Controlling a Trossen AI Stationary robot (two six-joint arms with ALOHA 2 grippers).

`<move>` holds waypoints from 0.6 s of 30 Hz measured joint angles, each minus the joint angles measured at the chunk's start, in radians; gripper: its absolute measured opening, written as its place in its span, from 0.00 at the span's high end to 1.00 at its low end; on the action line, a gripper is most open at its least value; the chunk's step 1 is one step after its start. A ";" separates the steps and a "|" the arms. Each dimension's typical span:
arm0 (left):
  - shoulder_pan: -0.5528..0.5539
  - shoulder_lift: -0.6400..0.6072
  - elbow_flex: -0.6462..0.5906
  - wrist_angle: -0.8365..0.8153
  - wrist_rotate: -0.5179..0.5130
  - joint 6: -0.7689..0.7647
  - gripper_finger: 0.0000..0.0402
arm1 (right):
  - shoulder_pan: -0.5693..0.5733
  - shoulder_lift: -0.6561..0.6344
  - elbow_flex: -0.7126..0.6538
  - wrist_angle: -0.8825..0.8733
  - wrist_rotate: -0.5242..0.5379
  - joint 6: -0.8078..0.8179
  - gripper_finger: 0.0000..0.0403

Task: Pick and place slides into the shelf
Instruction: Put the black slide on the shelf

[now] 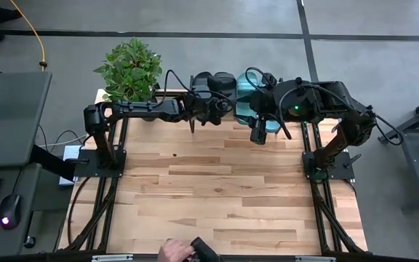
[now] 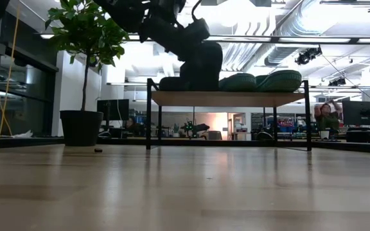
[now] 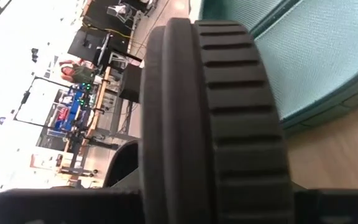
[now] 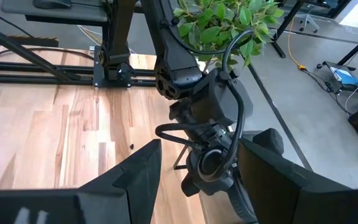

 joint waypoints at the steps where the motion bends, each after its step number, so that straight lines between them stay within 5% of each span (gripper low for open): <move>1: 0.000 0.000 0.000 -0.005 0.002 0.000 0.79 | 0.000 0.000 0.000 0.000 0.000 0.000 0.50; 18: -0.076 0.002 -0.002 -0.055 -0.068 -0.007 0.77 | 0.000 0.000 0.000 0.000 0.000 0.000 0.50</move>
